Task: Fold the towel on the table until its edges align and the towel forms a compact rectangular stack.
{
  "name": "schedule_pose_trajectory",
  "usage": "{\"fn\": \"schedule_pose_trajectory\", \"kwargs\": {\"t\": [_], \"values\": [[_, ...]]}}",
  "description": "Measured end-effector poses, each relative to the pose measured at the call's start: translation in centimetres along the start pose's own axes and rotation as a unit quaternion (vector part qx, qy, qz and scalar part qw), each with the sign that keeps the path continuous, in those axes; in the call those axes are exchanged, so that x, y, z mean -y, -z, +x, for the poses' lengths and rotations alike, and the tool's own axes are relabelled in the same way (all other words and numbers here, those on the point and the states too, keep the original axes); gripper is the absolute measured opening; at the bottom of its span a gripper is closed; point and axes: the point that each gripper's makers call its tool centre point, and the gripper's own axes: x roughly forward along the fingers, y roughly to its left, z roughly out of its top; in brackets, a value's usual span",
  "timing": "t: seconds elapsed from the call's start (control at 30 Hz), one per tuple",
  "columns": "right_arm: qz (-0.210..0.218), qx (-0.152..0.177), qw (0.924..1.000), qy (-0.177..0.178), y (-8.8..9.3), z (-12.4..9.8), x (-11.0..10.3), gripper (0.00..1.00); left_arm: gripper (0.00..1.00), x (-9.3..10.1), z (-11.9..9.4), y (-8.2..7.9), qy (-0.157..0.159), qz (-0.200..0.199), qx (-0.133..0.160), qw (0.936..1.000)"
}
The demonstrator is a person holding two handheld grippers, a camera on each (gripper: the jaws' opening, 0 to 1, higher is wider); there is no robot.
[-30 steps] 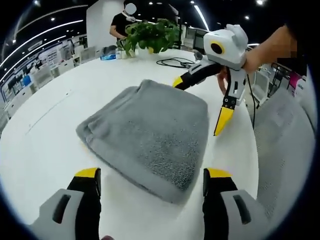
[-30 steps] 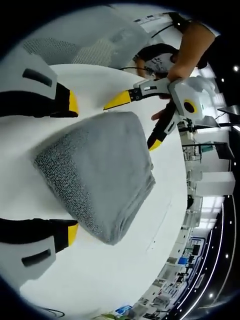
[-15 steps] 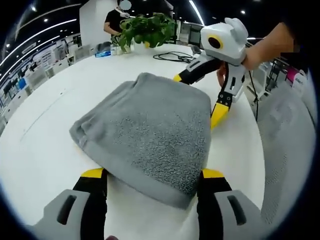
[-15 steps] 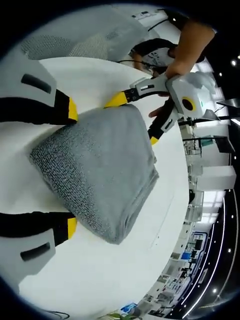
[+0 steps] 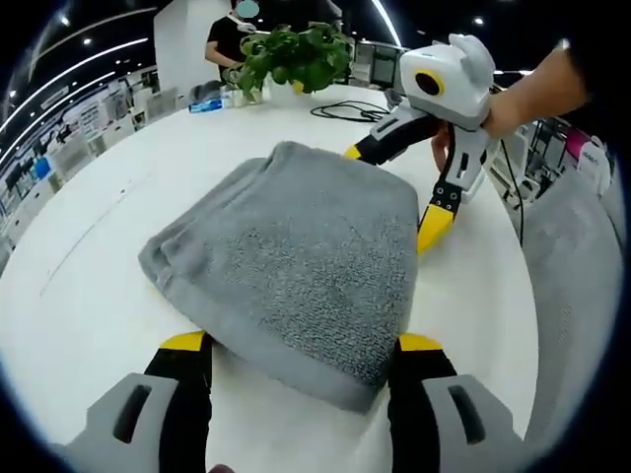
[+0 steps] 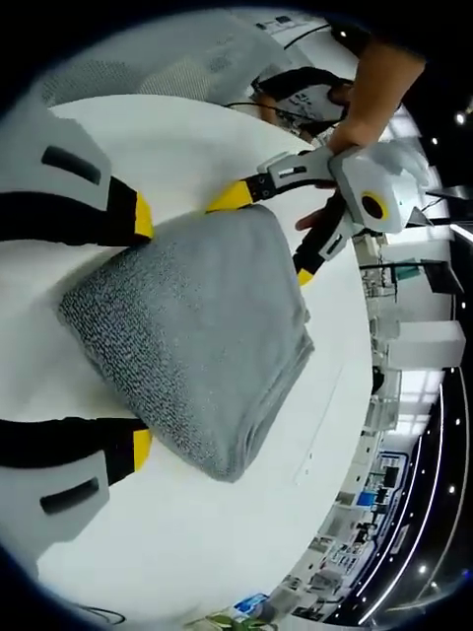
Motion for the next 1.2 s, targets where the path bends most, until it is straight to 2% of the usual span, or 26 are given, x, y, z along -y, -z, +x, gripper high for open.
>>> {"fn": "schedule_pose_trajectory", "kwargs": {"t": [0.37,0.47,0.53,0.63,1.0,1.2], "values": [[-0.002,0.002,1.0,0.001,-0.2,1.4,2.7,0.71,0.74,-2.1,0.7,-0.7,-0.006,-0.002,-0.002,1.0],[-0.02,-0.008,0.9998,0.003,-0.1,1.9,3.6,0.72,0.75,-2.3,0.8,-0.8,-0.007,-0.005,-0.002,1.0],[-0.031,-0.012,0.9994,0.004,0.0,2.1,3.7,0.71,0.75,-2.4,1.0,-0.9,-0.007,-0.007,0.0,1.0],[-0.016,-0.006,0.9998,0.004,-0.2,2.2,3.9,0.71,0.75,-2.5,1.1,-1.0,-0.007,-0.006,0.002,1.0],[-0.012,-0.008,0.9998,0.014,0.1,2.6,4.4,0.71,0.74,-2.8,1.0,-1.2,-0.003,0.0,-0.007,1.0],[0.004,0.0,0.9998,0.019,-0.3,1.1,4.0,0.7,0.76,-2.4,-0.7,-1.6,-0.012,-0.015,0.014,0.9997]]}}
